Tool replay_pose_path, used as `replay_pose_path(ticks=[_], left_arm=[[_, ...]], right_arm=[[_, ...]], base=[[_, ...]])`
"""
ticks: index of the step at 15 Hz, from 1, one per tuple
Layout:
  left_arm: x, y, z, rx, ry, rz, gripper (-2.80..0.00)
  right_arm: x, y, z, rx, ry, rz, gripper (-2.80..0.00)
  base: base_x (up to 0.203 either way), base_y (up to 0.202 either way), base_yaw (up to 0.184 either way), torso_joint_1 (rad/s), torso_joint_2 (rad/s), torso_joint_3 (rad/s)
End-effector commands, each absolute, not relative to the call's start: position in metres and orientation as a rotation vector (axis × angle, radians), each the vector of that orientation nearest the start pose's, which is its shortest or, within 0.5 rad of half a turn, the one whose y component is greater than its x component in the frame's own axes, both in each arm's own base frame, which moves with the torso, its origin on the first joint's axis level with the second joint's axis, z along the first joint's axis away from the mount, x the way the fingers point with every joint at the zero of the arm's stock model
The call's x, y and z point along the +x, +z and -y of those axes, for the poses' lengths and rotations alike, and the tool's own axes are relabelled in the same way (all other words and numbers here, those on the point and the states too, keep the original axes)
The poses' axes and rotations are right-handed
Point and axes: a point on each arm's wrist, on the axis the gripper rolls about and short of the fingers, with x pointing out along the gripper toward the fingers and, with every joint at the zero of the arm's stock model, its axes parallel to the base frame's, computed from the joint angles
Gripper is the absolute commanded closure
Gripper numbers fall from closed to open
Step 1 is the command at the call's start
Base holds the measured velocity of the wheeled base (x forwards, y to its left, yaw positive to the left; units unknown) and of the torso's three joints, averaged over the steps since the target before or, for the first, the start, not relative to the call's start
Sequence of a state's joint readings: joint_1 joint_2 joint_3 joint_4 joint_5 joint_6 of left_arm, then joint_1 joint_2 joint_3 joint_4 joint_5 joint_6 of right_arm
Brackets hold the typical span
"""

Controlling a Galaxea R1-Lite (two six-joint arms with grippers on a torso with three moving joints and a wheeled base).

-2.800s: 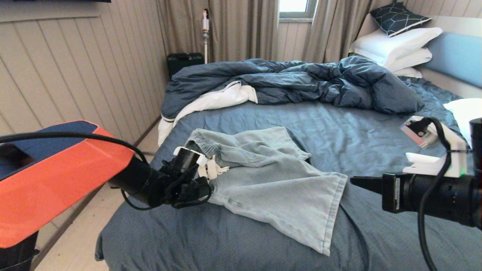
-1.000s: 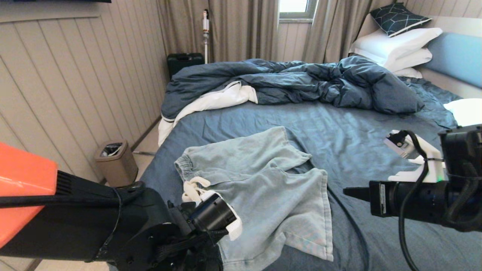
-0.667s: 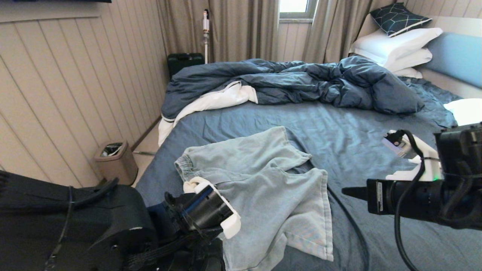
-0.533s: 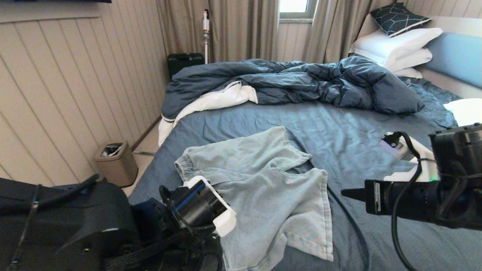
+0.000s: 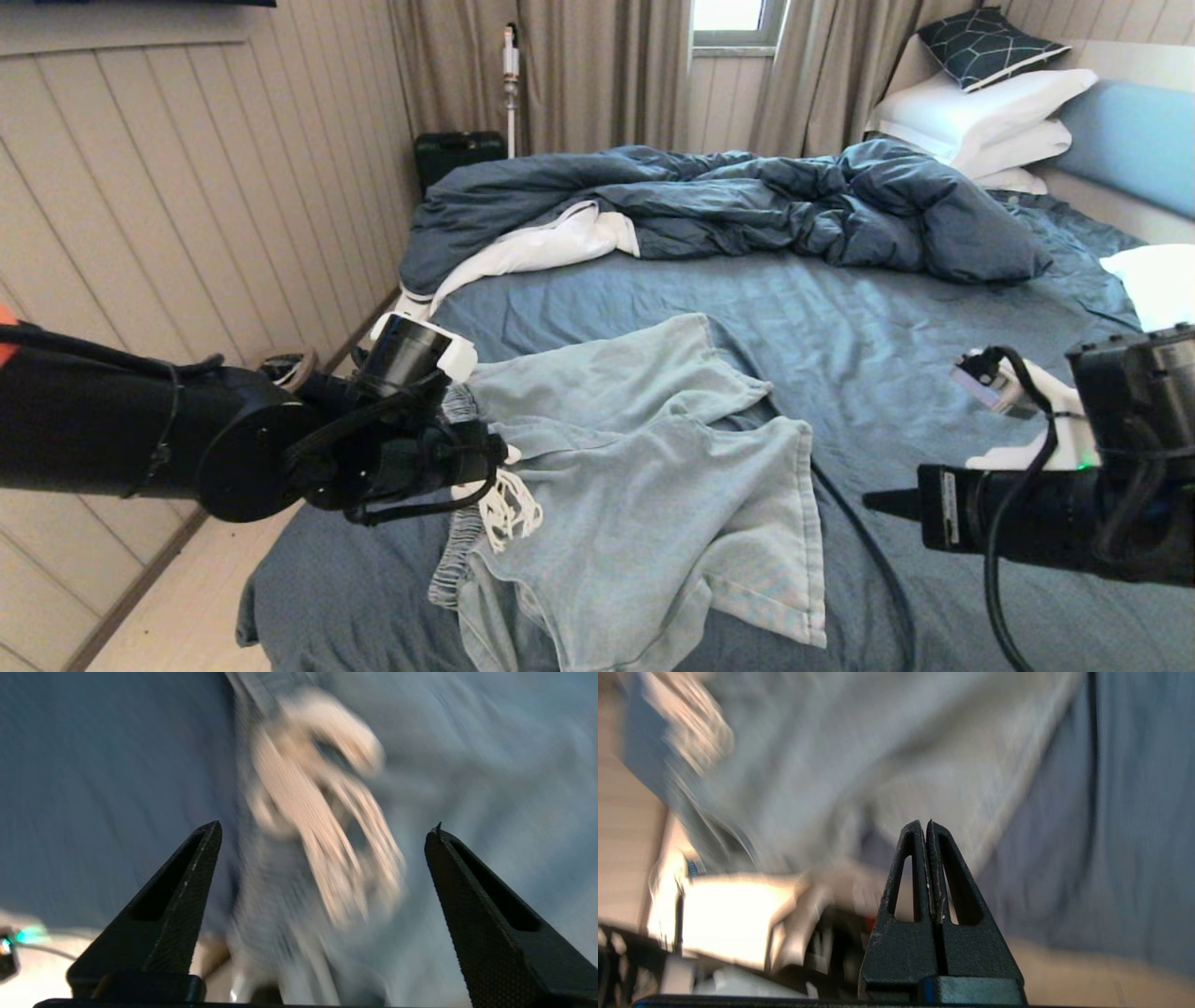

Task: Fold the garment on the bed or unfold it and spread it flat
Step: Unford the blue shorts

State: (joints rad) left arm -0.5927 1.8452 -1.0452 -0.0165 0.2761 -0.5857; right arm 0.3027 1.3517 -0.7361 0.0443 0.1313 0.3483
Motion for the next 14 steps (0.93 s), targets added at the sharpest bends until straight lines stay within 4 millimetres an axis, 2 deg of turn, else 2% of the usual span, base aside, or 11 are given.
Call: replay_pose_path(ticks=[1,4,9,10,11,14], left_arm=[[0.31,0.114,0.171,-0.224,-0.006,-0.813,-2.8],[0.33,0.118,0.152,-0.299,-0.004,-0.808,-2.8],[0.324,0.117,0.141,-0.374,0.046,-0.824,-2.8],[0.32,0.115,0.138,-0.372,0.052,-0.834,-2.8],[0.316,0.114,0.137,-0.37,0.055,-0.838,-2.8],[0.312,0.116,0.134,-0.376,0.054,-0.833,-2.8]], right_arm=[[0.185,0.179,-0.057,0.273,0.264,-0.81,0.0],[0.174,0.145,-0.052,0.284,0.268,-0.971,0.0],[0.175,0.125,-0.056,0.28,0.284,-1.074,0.0],[0.178,0.12,-0.056,0.275,0.277,-1.099,-0.64],[0.181,0.115,-0.057,0.271,0.269,-1.128,-2.8],[0.19,0.107,-0.06,0.263,0.26,-1.165,-2.8]], base=[[0.0,0.0,0.0,0.0,0.0,0.0],[0.0,0.0,0.0,0.0,0.0,0.0],[0.0,0.0,0.0,0.0,0.0,0.0],[0.0,0.0,0.0,0.0,0.0,0.0],[0.0,0.0,0.0,0.0,0.0,0.0],[0.0,0.0,0.0,0.0,0.0,0.0]])
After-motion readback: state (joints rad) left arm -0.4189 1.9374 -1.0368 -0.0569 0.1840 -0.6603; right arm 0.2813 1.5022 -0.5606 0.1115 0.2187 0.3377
